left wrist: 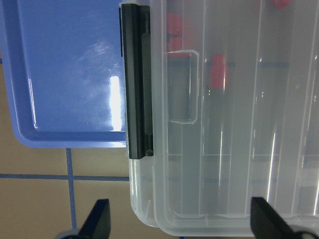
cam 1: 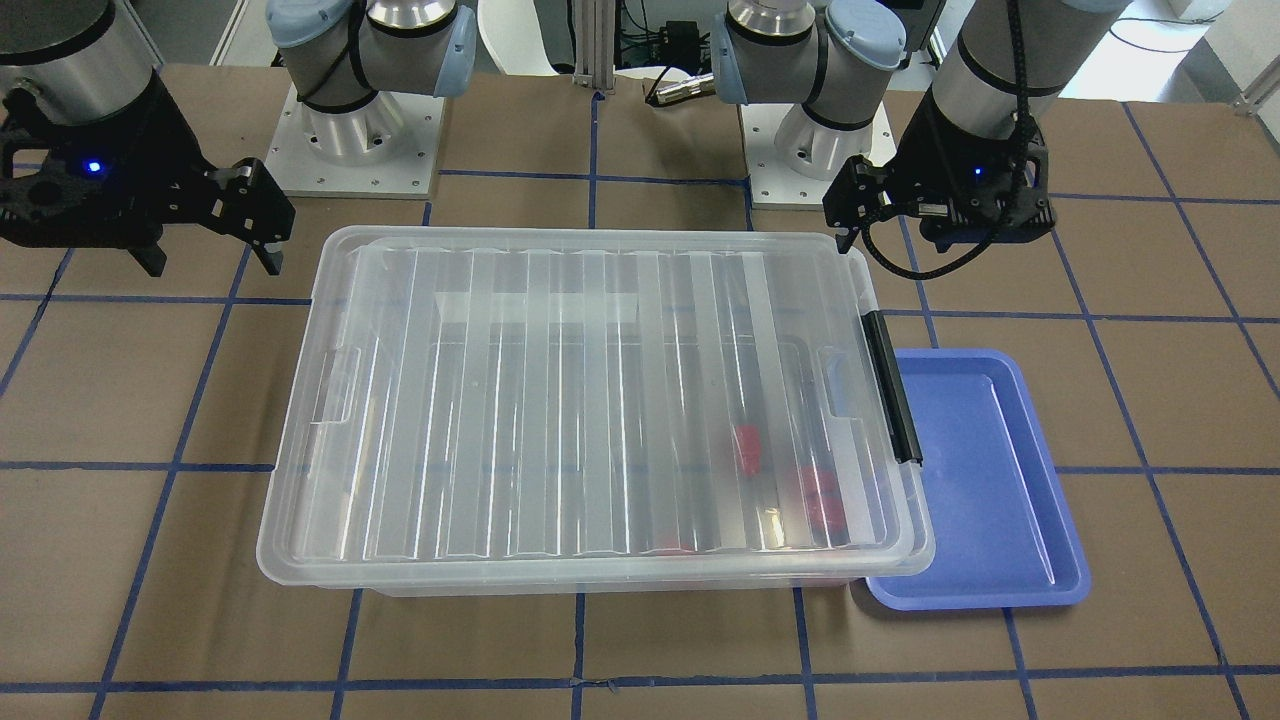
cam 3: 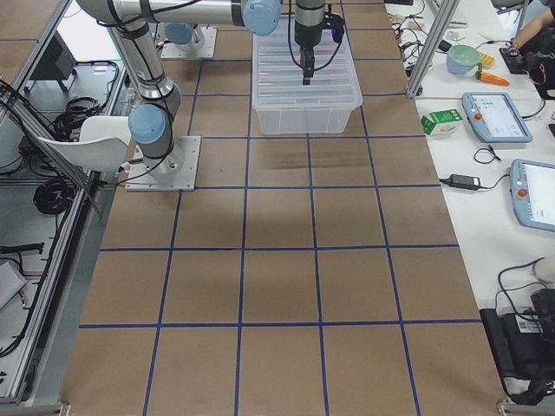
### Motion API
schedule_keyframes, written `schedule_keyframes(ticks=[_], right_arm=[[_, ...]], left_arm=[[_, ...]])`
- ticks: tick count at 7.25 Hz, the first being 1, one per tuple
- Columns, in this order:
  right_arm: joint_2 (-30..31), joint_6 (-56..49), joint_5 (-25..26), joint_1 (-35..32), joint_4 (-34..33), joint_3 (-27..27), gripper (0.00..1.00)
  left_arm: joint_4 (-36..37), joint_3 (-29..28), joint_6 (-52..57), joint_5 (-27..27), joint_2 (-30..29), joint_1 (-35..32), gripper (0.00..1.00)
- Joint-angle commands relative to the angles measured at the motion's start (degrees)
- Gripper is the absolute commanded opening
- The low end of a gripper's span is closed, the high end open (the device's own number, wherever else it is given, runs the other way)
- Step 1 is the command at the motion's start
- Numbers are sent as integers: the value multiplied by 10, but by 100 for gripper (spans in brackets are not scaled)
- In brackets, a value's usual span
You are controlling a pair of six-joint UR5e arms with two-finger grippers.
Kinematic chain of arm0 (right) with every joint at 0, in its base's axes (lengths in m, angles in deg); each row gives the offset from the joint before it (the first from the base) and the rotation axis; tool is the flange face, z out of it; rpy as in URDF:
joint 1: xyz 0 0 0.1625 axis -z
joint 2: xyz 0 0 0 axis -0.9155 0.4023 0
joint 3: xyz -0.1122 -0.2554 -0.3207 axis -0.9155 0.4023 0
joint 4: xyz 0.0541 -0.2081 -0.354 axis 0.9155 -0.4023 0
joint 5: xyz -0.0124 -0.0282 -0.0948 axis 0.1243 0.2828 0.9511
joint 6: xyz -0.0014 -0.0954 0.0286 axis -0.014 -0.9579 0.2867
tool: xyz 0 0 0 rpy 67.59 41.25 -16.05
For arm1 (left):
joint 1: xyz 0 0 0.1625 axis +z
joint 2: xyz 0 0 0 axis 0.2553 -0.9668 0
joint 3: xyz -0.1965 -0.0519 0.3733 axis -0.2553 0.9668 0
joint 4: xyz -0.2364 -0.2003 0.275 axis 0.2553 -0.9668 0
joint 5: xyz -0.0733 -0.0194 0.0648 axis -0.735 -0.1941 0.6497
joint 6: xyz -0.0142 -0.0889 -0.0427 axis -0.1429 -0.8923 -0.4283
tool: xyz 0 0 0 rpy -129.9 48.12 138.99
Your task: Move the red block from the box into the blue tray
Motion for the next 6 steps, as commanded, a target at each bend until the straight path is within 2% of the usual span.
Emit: schedule_keyframes(ticks=[1, 3, 4, 6], right_arm=[[-26, 1, -3, 10, -70, -61, 100], [-40, 0, -3, 8, -165, -130, 100], [-45, 0, -4, 7, -194, -141, 100], [-54, 0, -18, 1, -199, -142, 100]], left_arm=[[0, 0, 0, 0, 0, 0, 100], [0, 0, 0, 0, -1, 0, 100], [0, 1, 0, 0, -1, -1, 100], [0, 0, 0, 0, -1, 0, 100]])
